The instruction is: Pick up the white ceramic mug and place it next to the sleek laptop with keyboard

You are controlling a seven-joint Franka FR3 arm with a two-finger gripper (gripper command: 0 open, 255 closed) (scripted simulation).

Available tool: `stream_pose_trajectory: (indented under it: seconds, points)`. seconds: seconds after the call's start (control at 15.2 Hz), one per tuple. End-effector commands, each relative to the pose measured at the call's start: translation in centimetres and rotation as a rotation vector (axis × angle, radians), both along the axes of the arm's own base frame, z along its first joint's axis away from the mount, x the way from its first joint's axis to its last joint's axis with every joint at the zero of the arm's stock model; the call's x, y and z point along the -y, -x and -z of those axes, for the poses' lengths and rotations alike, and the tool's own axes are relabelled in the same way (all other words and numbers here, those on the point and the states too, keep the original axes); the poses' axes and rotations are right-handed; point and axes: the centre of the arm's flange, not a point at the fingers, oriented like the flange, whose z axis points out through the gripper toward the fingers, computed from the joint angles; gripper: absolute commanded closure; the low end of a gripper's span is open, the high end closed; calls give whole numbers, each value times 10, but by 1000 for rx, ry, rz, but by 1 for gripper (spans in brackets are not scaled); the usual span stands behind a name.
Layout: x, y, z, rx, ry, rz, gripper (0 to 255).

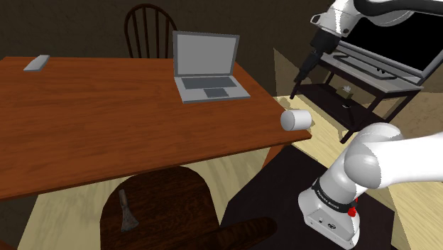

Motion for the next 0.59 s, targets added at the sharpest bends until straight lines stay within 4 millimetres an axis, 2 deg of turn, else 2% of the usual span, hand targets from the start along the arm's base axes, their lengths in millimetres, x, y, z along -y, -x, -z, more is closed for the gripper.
stream_pose_trajectory:
  seconds: [0.0, 0.53]
  points:
    - [29, 11, 18, 19, -36, -13, 0]
    - [134, 37, 87, 88, -174, -53, 0]
